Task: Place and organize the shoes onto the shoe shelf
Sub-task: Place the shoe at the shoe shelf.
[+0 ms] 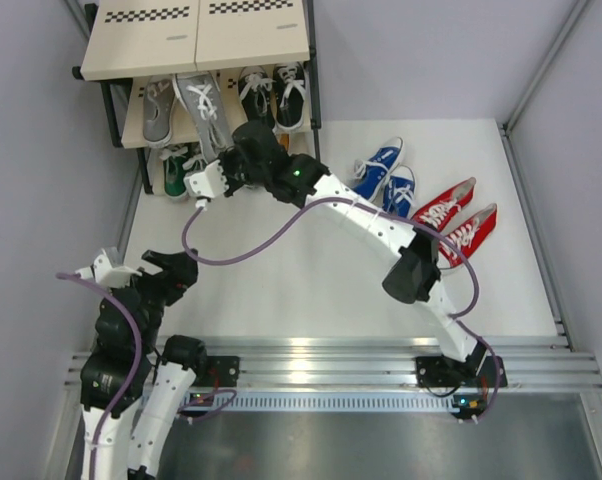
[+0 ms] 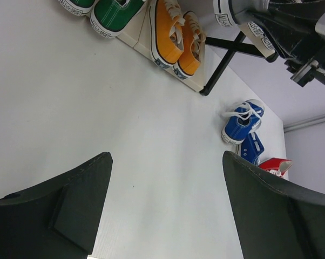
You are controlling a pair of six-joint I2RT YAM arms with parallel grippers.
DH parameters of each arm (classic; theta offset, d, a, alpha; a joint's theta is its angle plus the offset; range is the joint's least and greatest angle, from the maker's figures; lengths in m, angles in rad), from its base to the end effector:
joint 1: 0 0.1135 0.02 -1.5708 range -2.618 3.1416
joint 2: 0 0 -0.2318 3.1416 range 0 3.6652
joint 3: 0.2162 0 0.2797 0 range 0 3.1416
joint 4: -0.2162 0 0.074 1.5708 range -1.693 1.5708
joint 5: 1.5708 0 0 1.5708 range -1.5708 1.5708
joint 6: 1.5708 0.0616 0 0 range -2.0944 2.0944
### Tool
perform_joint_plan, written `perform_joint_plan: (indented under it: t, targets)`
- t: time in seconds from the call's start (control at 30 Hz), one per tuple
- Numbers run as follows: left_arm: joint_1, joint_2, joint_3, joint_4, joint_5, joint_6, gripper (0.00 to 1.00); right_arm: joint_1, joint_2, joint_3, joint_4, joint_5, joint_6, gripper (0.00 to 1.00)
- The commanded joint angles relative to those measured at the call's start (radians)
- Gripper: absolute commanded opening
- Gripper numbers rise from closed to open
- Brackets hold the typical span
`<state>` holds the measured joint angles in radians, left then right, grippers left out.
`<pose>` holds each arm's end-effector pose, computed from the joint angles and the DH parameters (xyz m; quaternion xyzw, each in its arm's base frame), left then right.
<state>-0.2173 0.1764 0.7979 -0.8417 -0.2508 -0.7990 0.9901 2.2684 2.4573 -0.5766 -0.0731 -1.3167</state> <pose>0.1101 -0.0087 0.3328 -0.2970 0.7194 -0.2165 0.5894 0.2987 0.4634 0.3502 -0.7666 0.3176 -0.0607 0.5548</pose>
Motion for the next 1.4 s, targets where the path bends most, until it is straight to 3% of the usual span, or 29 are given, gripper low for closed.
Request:
perform_joint_plan:
  t: [0.0, 0.3, 0.8, 1.37]
  targets:
    - [0.002, -0.008, -0.003, 0.015, 0.010, -0.012, 0.89, -0.030, 0.009, 0.085, 0.248, 0.004, -0.038, 0.00]
    - [0.002, -0.006, -0.011, 0.015, 0.015, -0.025, 0.89, -0.059, 0.074, 0.088, 0.385, -0.010, -0.010, 0.00]
    - [0.002, -0.009, -0.026, 0.032, 0.038, -0.039, 0.89, -0.077, 0.140, 0.092, 0.423, -0.016, -0.030, 0.00]
    - [0.002, -0.020, -0.019, 0.030, 0.054, -0.051, 0.88, -0.096, 0.152, 0.083, 0.437, -0.001, -0.023, 0.18]
